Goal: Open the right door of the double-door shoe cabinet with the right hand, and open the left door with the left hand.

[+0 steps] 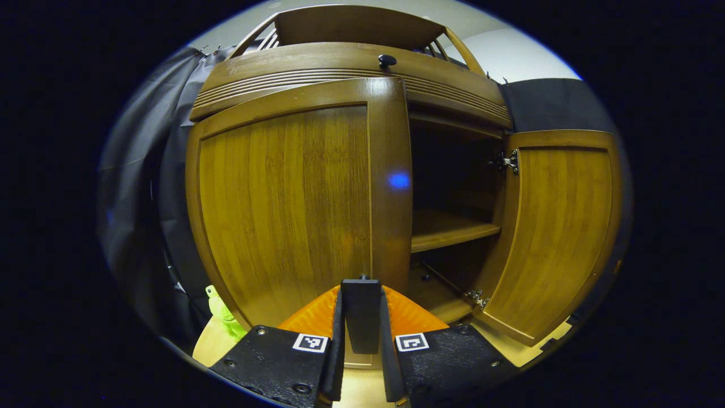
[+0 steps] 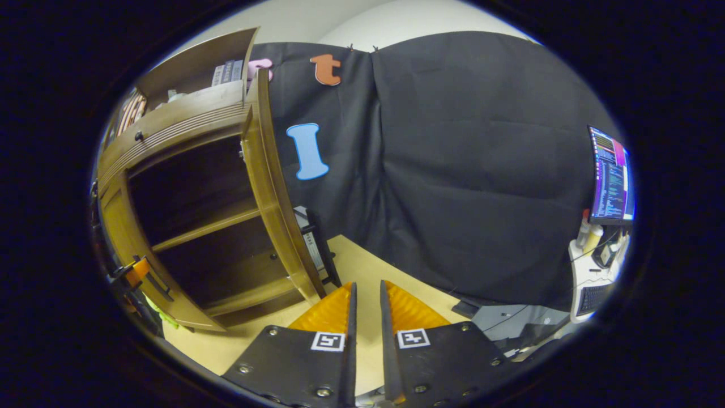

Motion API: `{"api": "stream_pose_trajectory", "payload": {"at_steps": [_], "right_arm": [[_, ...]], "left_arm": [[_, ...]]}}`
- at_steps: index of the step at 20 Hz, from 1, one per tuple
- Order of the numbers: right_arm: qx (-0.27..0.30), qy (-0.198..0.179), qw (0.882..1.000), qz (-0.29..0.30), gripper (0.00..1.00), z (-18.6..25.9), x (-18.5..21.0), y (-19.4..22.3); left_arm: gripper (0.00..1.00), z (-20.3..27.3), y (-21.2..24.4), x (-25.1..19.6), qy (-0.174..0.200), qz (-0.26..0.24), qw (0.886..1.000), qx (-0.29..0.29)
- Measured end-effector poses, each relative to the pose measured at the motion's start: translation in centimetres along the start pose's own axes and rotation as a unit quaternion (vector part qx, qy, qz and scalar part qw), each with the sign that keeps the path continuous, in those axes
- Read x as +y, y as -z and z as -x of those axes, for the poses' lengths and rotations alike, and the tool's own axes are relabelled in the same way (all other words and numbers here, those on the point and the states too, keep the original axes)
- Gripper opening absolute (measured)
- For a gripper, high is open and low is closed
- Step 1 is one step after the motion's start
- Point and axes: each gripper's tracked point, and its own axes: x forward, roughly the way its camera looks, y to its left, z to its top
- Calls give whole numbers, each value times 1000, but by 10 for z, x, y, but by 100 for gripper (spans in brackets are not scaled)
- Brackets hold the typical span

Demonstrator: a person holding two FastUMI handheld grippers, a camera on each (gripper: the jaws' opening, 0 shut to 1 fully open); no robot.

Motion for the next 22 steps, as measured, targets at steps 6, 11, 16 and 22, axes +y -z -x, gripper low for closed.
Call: {"api": "stream_pose_trajectory", "payload": {"at_steps": [6,11,16,22], "right_arm": [[12,-11,1000,-13,19,-9,0,3],[14,-22,1000,-12,20,-16,0,-2],[16,-34,999,-1,20,-21,5,-2],[17,-46,999,2,20,-26,15,-3]], "left_arm": [[30,29,3,8,-15,11,1000,-1],[30,57,9,20,-32,21,999,-6],[28,80,12,34,-48,28,998,-14],[26,101,21,47,-69,26,997,-14]]}}
